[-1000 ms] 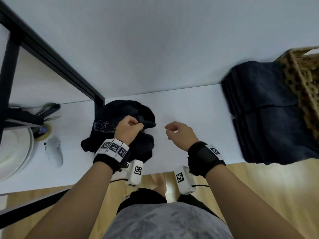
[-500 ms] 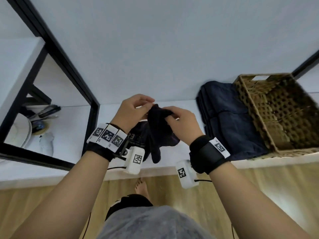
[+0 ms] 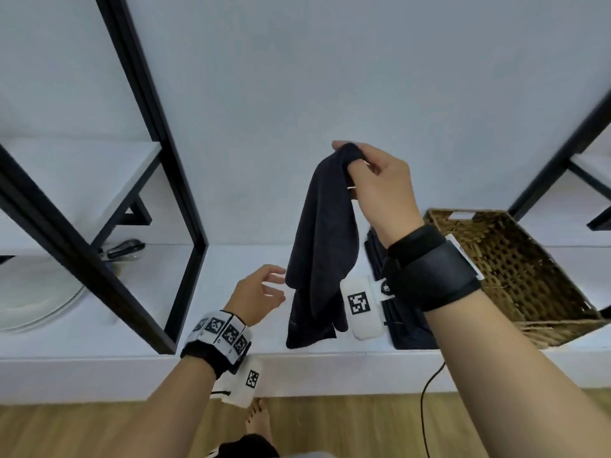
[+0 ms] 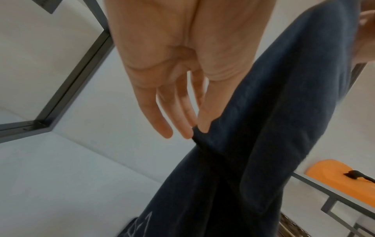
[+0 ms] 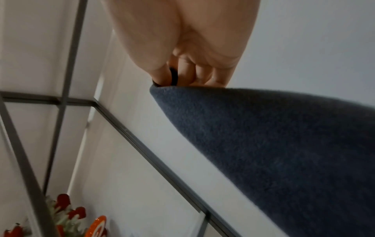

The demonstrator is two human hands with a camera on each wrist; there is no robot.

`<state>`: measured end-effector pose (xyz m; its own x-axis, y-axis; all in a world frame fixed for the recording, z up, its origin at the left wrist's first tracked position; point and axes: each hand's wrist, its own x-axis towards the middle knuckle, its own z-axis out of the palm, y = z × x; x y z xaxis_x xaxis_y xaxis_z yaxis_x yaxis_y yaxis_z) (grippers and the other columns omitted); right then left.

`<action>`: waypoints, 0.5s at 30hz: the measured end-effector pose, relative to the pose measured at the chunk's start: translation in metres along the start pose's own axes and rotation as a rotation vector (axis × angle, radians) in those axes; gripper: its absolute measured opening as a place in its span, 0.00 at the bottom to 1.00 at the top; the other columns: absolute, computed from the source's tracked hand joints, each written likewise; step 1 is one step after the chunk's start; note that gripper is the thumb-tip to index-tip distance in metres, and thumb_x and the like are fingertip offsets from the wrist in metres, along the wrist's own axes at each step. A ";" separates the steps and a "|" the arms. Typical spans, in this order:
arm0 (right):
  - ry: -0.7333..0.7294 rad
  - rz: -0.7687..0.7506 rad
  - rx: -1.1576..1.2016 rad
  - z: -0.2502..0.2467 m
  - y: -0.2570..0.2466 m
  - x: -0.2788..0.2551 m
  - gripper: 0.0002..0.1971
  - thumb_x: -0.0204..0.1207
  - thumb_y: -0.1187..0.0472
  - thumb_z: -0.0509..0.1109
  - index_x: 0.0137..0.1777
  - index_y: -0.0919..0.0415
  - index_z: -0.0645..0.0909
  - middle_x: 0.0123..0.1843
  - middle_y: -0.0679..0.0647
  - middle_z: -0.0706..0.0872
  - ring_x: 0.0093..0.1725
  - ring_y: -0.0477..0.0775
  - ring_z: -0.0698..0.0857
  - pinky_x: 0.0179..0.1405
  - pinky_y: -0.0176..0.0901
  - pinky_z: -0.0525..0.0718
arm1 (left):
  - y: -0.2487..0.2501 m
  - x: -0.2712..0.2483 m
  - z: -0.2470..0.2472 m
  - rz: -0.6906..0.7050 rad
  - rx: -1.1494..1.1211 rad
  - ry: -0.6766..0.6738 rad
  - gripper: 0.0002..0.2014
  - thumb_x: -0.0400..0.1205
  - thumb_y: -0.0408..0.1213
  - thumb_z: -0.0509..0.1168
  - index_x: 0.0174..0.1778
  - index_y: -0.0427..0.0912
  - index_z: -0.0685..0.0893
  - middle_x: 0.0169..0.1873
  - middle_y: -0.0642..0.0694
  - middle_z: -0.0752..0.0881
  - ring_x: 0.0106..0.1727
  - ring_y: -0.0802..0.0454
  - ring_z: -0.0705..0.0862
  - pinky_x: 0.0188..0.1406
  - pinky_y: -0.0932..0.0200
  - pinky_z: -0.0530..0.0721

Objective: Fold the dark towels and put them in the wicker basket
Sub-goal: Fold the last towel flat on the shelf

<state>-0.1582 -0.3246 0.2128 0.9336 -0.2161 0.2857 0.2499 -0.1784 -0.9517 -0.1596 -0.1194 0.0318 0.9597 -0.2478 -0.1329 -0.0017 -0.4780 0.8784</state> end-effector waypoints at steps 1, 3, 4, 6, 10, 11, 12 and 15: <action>0.001 -0.022 0.018 -0.001 -0.010 -0.001 0.18 0.81 0.68 0.61 0.55 0.49 0.90 0.47 0.49 0.93 0.48 0.51 0.90 0.52 0.54 0.90 | 0.003 -0.002 0.004 -0.009 0.006 0.003 0.21 0.78 0.28 0.72 0.59 0.57 0.78 0.56 0.50 0.87 0.45 0.61 0.89 0.47 0.66 0.86; -0.008 -0.054 0.046 -0.001 -0.026 -0.003 0.19 0.81 0.69 0.59 0.58 0.52 0.89 0.45 0.52 0.92 0.44 0.51 0.90 0.44 0.48 0.91 | 0.012 -0.006 0.014 -0.060 -0.057 -0.029 0.24 0.80 0.32 0.71 0.69 0.54 0.72 0.57 0.49 0.87 0.51 0.54 0.89 0.58 0.54 0.86; -0.013 -0.065 0.054 -0.001 -0.033 -0.004 0.19 0.81 0.70 0.59 0.59 0.53 0.89 0.44 0.52 0.92 0.43 0.50 0.90 0.41 0.44 0.90 | 0.019 -0.008 0.020 -0.108 -0.177 -0.063 0.25 0.82 0.32 0.68 0.72 0.51 0.69 0.56 0.46 0.86 0.53 0.49 0.87 0.59 0.48 0.86; -0.021 -0.082 0.059 -0.003 -0.042 -0.007 0.20 0.81 0.70 0.58 0.58 0.52 0.89 0.44 0.51 0.92 0.42 0.49 0.90 0.41 0.40 0.87 | 0.033 -0.013 0.030 -0.234 -0.553 -0.112 0.21 0.86 0.31 0.61 0.76 0.44 0.68 0.56 0.38 0.86 0.57 0.42 0.85 0.60 0.41 0.86; -0.005 -0.105 0.032 -0.014 -0.042 -0.016 0.21 0.79 0.69 0.57 0.57 0.47 0.89 0.43 0.46 0.92 0.41 0.49 0.92 0.39 0.37 0.86 | 0.059 -0.017 0.026 -0.284 -1.156 -0.104 0.19 0.88 0.34 0.56 0.74 0.31 0.76 0.67 0.30 0.81 0.64 0.36 0.82 0.66 0.39 0.78; 0.006 -0.104 0.022 -0.017 -0.040 -0.017 0.21 0.79 0.68 0.58 0.57 0.46 0.88 0.44 0.46 0.93 0.42 0.49 0.92 0.38 0.36 0.86 | 0.062 -0.018 0.022 -0.243 -1.142 -0.099 0.18 0.88 0.34 0.57 0.72 0.31 0.77 0.64 0.31 0.82 0.61 0.38 0.82 0.62 0.42 0.80; 0.021 -0.101 0.011 -0.021 -0.036 -0.019 0.21 0.78 0.66 0.58 0.57 0.46 0.88 0.44 0.46 0.93 0.41 0.49 0.92 0.37 0.35 0.85 | 0.062 -0.019 0.018 -0.199 -1.092 -0.106 0.16 0.88 0.36 0.58 0.69 0.33 0.80 0.60 0.33 0.85 0.57 0.40 0.83 0.56 0.45 0.82; 0.086 -0.078 -0.025 -0.033 -0.020 -0.025 0.20 0.76 0.63 0.59 0.55 0.43 0.89 0.41 0.46 0.93 0.39 0.49 0.92 0.36 0.35 0.85 | 0.053 -0.022 0.003 -0.180 -0.959 -0.104 0.11 0.85 0.35 0.60 0.55 0.38 0.87 0.47 0.41 0.88 0.44 0.48 0.85 0.35 0.59 0.81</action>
<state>-0.1954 -0.3471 0.2283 0.8858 -0.2818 0.3687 0.3139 -0.2213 -0.9233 -0.1818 -0.1421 0.0798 0.8935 -0.3334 -0.3007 0.4154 0.3597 0.8355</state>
